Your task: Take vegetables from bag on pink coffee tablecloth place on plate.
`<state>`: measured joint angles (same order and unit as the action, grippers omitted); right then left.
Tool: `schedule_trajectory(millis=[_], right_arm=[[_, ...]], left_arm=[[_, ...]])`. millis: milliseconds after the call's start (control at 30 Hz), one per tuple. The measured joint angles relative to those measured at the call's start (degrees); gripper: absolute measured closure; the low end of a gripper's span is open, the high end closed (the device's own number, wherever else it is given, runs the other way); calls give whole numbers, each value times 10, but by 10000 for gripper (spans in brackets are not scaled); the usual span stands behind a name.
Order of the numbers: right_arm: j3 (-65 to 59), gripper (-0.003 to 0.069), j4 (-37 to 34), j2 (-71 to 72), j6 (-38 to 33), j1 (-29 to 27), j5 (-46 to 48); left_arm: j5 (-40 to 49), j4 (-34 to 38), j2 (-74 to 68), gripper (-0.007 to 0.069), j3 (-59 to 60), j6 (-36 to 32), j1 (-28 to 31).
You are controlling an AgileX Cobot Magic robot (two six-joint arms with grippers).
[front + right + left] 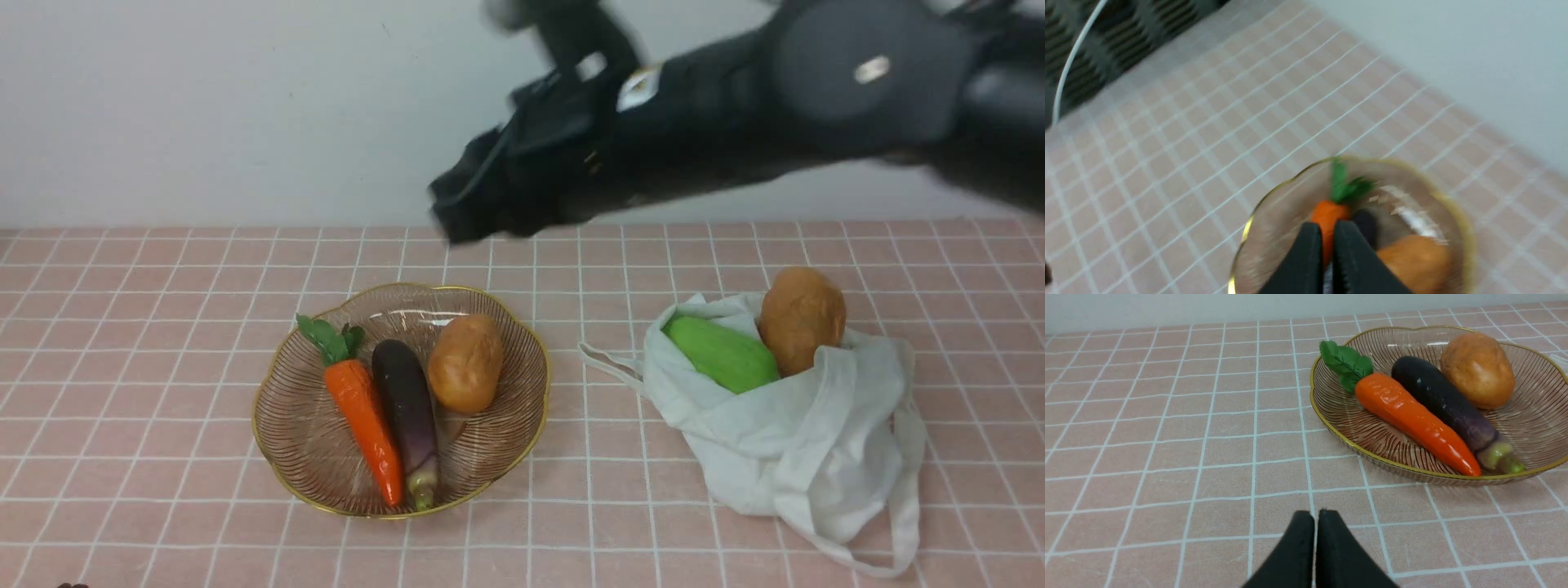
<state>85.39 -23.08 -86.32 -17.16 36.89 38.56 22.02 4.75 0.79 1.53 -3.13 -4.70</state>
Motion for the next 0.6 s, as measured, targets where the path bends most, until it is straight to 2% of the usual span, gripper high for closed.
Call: schedule_trajectory(millis=[133, 233, 367, 600], right_arm=[[-4, 668, 110, 137, 106, -54, 44], [-43, 669, 185, 249, 176, -77, 40], [-194, 669, 273, 446, 279, -85, -10], [-418, 669, 368, 668, 368, -85, -88]], left_arm=[[0, 0, 0, 630, 0, 0, 0], [0, 0, 0, 630, 0, 0, 0], [0, 0, 0, 630, 0, 0, 0], [0, 0, 0, 630, 0, 0, 0]])
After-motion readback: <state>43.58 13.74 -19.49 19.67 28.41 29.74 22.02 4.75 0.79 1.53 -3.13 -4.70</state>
